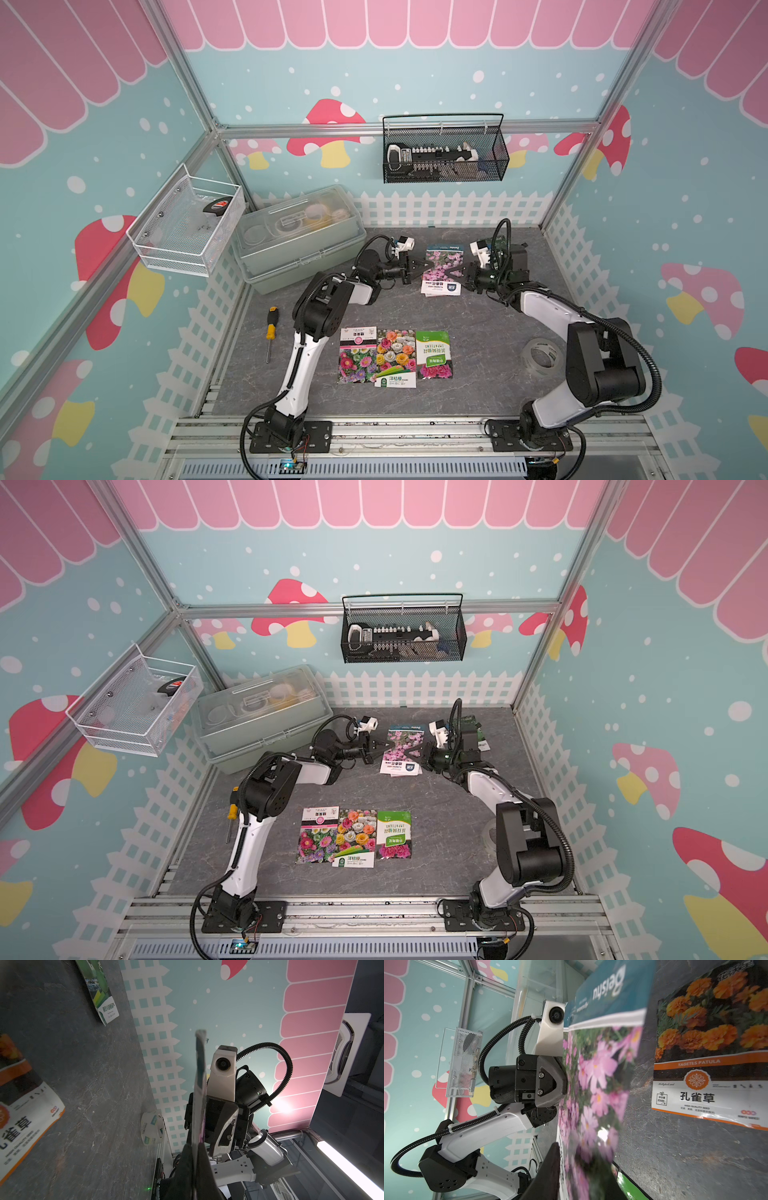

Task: Arrange the seed packets in a row
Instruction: Pick up the seed packet from the center of the board, then place the seed packet at the center of the board.

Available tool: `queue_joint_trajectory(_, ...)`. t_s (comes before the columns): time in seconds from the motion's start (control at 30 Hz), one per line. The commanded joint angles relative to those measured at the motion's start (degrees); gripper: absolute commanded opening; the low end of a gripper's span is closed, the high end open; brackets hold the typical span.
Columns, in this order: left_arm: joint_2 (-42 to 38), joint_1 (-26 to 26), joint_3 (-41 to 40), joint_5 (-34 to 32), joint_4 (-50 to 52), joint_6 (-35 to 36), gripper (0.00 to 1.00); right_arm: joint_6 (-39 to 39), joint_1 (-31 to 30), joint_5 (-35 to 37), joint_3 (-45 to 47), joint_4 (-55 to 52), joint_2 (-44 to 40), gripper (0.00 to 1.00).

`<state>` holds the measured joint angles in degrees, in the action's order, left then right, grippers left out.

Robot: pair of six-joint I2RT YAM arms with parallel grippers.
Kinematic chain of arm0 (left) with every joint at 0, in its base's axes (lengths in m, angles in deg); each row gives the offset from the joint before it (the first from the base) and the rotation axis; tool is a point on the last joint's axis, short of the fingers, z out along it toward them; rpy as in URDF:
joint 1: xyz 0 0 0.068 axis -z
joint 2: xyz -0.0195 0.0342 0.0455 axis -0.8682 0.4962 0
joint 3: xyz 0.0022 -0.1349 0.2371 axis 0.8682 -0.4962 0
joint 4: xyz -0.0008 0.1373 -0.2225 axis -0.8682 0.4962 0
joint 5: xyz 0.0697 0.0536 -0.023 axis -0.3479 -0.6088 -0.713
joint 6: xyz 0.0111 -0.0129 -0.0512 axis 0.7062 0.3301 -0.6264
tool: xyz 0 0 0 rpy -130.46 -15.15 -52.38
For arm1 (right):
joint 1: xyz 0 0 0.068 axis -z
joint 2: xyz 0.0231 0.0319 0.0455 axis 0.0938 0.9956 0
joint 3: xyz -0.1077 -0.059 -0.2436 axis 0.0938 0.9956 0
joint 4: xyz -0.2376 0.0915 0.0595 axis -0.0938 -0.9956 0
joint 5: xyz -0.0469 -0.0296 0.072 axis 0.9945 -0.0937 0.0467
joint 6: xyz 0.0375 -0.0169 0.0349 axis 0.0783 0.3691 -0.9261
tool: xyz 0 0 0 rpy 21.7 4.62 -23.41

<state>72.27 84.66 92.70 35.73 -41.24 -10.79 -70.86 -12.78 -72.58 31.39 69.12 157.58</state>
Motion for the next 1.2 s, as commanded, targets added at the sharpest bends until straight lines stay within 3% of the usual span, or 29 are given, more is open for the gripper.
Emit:
queue_joint_trajectory(0.0,-2.23,-0.49,-0.66,0.75,-3.38,-2.64,0.0,1.07,0.22,0.58,0.06,-2.07,-1.03,0.22)
queue_joint_trajectory(0.13,-2.18,-0.49,-0.58,1.18,-4.44,-3.3,0.0,1.32,0.23,0.79,0.11,-2.33,-1.65,0.07)
queue_joint_trajectory(0.2,-2.17,-0.58,-0.69,1.34,-4.81,-3.48,0.19,1.95,0.26,0.47,-0.04,-3.37,-1.91,0.0)
queue_joint_trajectory(0.27,-2.18,-0.64,-0.74,1.21,-4.51,-3.41,0.47,4.0,0.28,0.93,-0.48,-6.5,-2.64,0.0)
queue_joint_trajectory(0.33,-2.0,-0.67,-1.1,0.83,-4.4,-3.25,0.64,6.59,0.24,2.18,-0.65,-10.67,-4.3,0.0)
queue_joint_trajectory(0.4,-1.76,-1.37,-1.59,0.43,-4.28,-3.05,0.7,9.45,0.28,3.22,-0.83,-16.09,-6.01,0.0)
queue_joint_trajectory(0.63,-3.66,-6.08,-6.1,-0.37,0.88,3.07,0.73,17.8,0.8,7.54,0.41,-37.47,-14.05,0.0)
queue_joint_trajectory(0.83,-6.97,-6.26,-8.72,-0.47,10.37,12.48,0.73,21.46,0.75,14.49,1.52,-55.96,-22.03,0.0)
queue_joint_trajectory(1.17,-10.12,-5.33,-13.68,-0.43,10.62,16.19,0.73,19.12,0.8,21.96,12.07,-61.9,-28.79,0.0)
